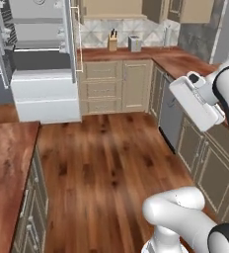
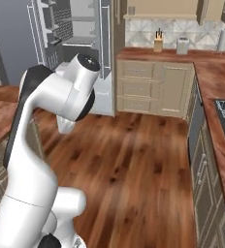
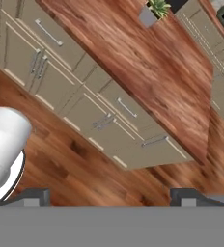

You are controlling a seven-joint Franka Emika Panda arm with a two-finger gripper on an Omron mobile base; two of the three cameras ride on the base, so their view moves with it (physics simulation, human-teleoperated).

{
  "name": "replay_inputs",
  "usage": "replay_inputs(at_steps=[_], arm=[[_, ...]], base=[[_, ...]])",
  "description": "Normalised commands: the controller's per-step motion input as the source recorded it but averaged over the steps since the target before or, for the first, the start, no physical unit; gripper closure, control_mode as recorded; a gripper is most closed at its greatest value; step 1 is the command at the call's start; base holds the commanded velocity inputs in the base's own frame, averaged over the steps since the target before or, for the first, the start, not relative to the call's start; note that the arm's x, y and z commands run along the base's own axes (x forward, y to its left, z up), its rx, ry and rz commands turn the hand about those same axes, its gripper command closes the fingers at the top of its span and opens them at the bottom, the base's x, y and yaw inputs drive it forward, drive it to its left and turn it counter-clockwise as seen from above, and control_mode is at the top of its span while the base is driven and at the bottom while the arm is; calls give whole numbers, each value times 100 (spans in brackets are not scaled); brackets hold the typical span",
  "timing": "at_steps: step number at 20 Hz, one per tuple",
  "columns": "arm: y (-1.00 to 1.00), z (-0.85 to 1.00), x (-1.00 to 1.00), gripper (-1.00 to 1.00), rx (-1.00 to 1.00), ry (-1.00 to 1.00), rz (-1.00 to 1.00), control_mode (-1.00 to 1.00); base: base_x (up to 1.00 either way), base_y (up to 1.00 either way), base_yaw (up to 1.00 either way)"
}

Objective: There is a bowl on the dining counter. Grab a lemon wedge from the fridge and place it in the bowl. Then get the liquor bottle and glass cup from the cabinet and place them next to the bowl.

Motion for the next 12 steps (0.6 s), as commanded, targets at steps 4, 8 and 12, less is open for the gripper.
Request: replay_inputs(at_steps=[4,8,12], arm=[[0,0,0,-100,0,0,0,100],[0,0,0,-100,0,0,0,100],[0,0,0,-100,0,0,0,100]], base=[[100,0,-7],[100,0,-8],[100,-1,-7]])
